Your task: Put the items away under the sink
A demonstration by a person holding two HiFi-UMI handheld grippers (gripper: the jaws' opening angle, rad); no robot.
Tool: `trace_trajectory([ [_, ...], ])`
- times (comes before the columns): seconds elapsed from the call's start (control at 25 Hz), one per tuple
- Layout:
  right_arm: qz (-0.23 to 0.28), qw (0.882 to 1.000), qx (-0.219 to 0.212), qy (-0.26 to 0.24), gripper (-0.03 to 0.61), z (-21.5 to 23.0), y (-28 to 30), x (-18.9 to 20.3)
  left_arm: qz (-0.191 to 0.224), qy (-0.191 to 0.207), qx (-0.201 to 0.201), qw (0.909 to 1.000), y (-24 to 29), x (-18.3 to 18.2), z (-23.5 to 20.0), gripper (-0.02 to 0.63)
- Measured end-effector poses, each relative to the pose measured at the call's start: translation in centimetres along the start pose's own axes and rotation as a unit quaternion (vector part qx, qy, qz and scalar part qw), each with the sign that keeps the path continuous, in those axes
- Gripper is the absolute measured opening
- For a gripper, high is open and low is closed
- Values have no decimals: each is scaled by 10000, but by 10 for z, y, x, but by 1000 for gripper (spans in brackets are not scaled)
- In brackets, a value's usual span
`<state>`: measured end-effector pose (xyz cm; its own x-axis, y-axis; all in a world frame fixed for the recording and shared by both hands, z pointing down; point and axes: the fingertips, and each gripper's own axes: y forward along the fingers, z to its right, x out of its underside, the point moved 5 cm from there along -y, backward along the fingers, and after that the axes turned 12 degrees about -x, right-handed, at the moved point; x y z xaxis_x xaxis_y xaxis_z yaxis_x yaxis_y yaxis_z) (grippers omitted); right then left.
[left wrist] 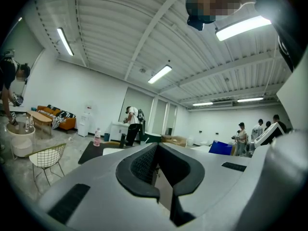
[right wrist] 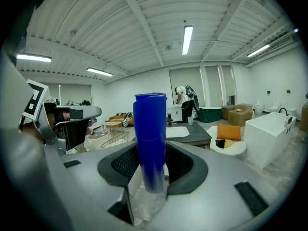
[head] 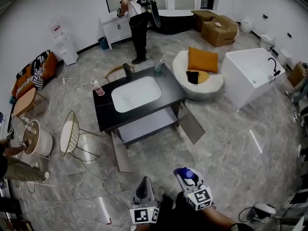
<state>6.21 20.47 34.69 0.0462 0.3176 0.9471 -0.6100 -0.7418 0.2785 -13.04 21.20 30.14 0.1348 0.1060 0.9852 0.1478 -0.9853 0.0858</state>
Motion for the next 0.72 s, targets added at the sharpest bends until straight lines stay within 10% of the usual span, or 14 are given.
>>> trace_trajectory([
  [0.72,-232,9966,-737,-285,158,124,61,-24,19,-93,-876,9961,100,10,56,15],
])
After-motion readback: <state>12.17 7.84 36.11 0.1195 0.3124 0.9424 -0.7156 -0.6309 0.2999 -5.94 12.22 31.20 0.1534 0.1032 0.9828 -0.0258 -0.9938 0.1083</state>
